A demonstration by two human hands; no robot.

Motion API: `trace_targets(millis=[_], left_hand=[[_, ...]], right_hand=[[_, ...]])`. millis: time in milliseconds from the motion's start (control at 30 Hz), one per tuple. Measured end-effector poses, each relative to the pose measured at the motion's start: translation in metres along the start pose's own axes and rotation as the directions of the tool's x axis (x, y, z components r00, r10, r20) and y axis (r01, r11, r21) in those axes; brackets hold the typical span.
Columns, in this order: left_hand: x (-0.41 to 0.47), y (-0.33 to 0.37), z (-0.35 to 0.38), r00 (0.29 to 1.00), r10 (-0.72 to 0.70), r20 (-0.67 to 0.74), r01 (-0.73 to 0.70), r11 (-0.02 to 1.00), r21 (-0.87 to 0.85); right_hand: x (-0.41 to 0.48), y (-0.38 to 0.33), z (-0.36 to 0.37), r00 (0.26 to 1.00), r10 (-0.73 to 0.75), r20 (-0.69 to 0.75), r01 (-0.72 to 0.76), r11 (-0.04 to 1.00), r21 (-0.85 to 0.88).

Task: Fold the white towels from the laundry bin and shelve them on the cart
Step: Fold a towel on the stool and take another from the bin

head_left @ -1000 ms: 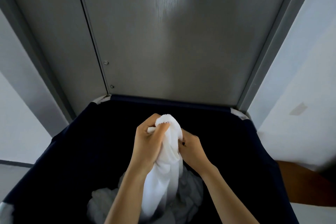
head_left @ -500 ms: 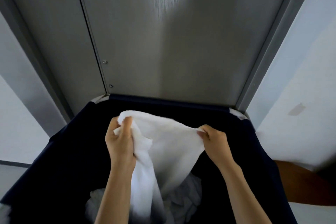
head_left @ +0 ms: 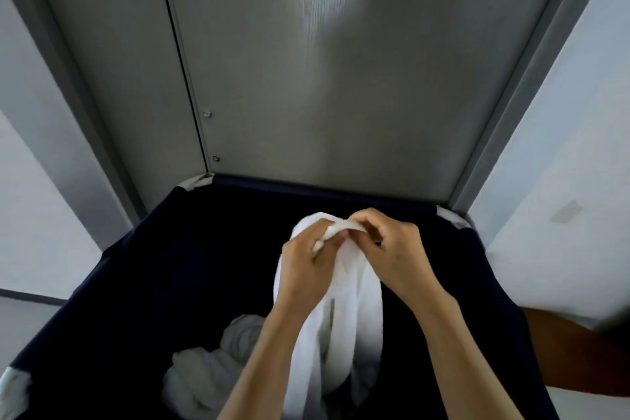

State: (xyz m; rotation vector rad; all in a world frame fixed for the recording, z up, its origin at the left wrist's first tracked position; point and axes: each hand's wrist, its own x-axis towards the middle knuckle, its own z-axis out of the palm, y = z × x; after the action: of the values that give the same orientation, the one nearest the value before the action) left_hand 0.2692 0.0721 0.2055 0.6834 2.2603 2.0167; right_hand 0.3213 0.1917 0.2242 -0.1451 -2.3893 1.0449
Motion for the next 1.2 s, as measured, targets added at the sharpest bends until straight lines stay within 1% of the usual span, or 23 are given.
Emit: trace_targets(millis=[67,133,233,300,333,367,400,433,500,533,600,633,667,700,733,800,900,967,1067,1133,1200], left_hand=[[-0.002,-0.001,0.004,0.995,-0.045,-0.088,0.041,0.998,-0.052],[0.001,0.001,0.006,0.98,-0.105,-0.17,0.072,0.979,-0.189],[0.013,0.001,-0.004,0.925,-0.231,-0.301,0.071,0.884,-0.463],[0.022,-0.008,-0.018,0.878,-0.313,-0.362,0.07,0.833,-0.55],[0.024,-0.013,-0.025,0.865,-0.323,-0.385,0.072,0.838,-0.541],[0.024,-0.019,-0.03,0.858,-0.315,-0.405,0.083,0.864,-0.497],[0.022,-0.024,-0.032,0.856,-0.287,-0.43,0.103,0.909,-0.403],[0.02,-0.029,-0.031,0.864,-0.235,-0.445,0.127,0.957,-0.259],[0.013,-0.032,-0.023,0.915,-0.142,-0.378,0.155,0.988,0.005],[0.01,-0.034,-0.017,0.949,-0.085,-0.302,0.111,0.991,0.07],[0.009,-0.034,-0.005,0.998,-0.012,-0.062,0.018,0.994,0.106],[0.007,-0.031,0.002,0.996,-0.004,0.086,-0.006,0.992,0.127],[0.003,-0.028,0.009,0.98,-0.008,0.199,-0.026,0.985,0.169],[0.0,-0.027,0.014,0.969,-0.024,0.245,-0.021,0.984,0.18],[-0.002,-0.025,0.016,0.972,-0.028,0.233,-0.01,0.987,0.158],[-0.002,-0.028,0.014,0.989,-0.013,0.144,-0.003,0.994,0.112],[0.0,-0.027,0.009,0.995,0.037,0.093,-0.047,0.993,0.109],[0.001,-0.027,0.009,0.996,0.074,0.04,-0.078,0.992,0.095],[0.005,-0.024,0.005,0.991,0.054,-0.124,-0.05,0.998,0.038],[0.011,-0.019,-0.004,0.975,0.029,-0.219,-0.032,0.999,-0.011],[0.014,-0.012,-0.015,0.95,0.009,-0.313,-0.034,0.997,-0.072]], right_hand=[[-0.005,0.013,0.009,0.998,0.063,0.018,-0.063,0.998,-0.022],[-0.008,0.031,0.012,0.988,0.151,0.021,-0.149,0.986,-0.071],[-0.015,0.059,0.006,0.954,0.299,-0.021,-0.299,0.945,-0.133],[-0.02,0.071,0.002,0.939,0.336,-0.069,-0.343,0.925,-0.164],[-0.022,0.073,0.0,0.936,0.337,-0.1,-0.35,0.921,-0.173],[-0.023,0.074,-0.003,0.935,0.329,-0.136,-0.35,0.919,-0.18],[-0.022,0.072,-0.006,0.934,0.317,-0.166,-0.345,0.921,-0.183],[-0.02,0.07,-0.009,0.937,0.296,-0.187,-0.328,0.928,-0.177],[-0.015,0.058,-0.012,0.96,0.218,-0.178,-0.245,0.959,-0.146],[-0.012,0.05,-0.011,0.978,0.155,-0.141,-0.174,0.976,-0.132],[-0.008,0.036,-0.004,0.999,0.013,-0.043,-0.018,0.993,-0.118],[-0.008,0.031,0.001,1.0,-0.018,-0.001,0.018,0.995,-0.095],[-0.009,0.027,0.004,1.0,-0.006,0.028,0.008,0.999,-0.049],[-0.009,0.025,0.006,0.999,0.014,0.038,-0.013,1.0,-0.023],[-0.008,0.025,0.008,0.999,0.031,0.031,-0.031,1.0,0.0],[-0.007,0.026,0.009,0.998,0.048,0.033,-0.049,0.999,0.006],[-0.007,0.03,0.013,0.995,0.079,0.068,-0.081,0.996,0.025],[-0.009,0.035,0.017,0.994,0.09,0.057,-0.091,0.996,0.002],[-0.009,0.048,0.019,0.992,0.12,0.028,-0.119,0.991,-0.054],[-0.008,0.056,0.017,0.984,0.176,0.024,-0.174,0.981,-0.081],[-0.009,0.065,0.014,0.979,0.202,0.001,-0.2,0.969,-0.142]])
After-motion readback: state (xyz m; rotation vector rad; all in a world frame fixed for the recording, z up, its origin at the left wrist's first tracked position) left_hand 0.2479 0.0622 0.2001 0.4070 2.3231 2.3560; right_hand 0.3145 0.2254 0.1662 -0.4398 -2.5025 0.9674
